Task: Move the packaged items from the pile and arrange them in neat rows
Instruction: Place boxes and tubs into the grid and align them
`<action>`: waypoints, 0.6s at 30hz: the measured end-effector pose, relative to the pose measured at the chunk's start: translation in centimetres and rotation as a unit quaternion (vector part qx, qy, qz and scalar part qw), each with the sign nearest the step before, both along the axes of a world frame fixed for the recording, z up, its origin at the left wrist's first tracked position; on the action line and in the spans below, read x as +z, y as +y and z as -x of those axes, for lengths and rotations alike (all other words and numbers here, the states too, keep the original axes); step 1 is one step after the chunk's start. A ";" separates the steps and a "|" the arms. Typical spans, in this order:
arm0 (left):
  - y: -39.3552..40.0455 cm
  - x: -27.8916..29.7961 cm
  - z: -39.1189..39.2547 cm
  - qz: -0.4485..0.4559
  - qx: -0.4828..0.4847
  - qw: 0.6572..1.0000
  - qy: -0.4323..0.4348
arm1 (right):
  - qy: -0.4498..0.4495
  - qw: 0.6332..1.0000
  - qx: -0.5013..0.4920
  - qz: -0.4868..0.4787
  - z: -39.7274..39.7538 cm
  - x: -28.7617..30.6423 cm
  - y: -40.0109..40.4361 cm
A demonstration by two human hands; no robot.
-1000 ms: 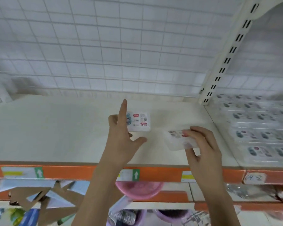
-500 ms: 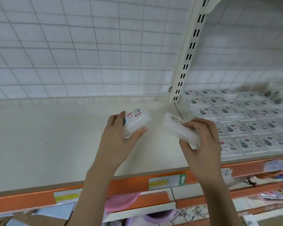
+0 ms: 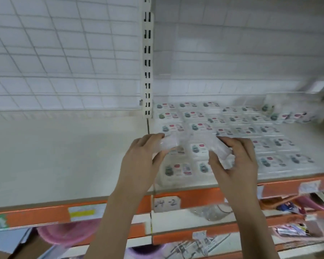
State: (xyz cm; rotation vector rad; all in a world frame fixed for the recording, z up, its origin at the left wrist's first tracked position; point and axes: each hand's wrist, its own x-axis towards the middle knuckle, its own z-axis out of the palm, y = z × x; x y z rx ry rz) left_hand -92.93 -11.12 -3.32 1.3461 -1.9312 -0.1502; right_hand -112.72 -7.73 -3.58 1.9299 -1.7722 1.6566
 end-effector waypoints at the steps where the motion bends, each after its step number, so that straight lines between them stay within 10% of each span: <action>1: 0.2 -0.3 1.3 0.014 0.003 1.000 -0.021 | 0.004 1.000 0.000 -0.001 1.2 0.0 0.0; 18: 1.1 -3.2 5.7 0.061 0.056 0.993 -0.082 | 0.233 0.953 0.124 -0.149 5.8 -3.2 -1.4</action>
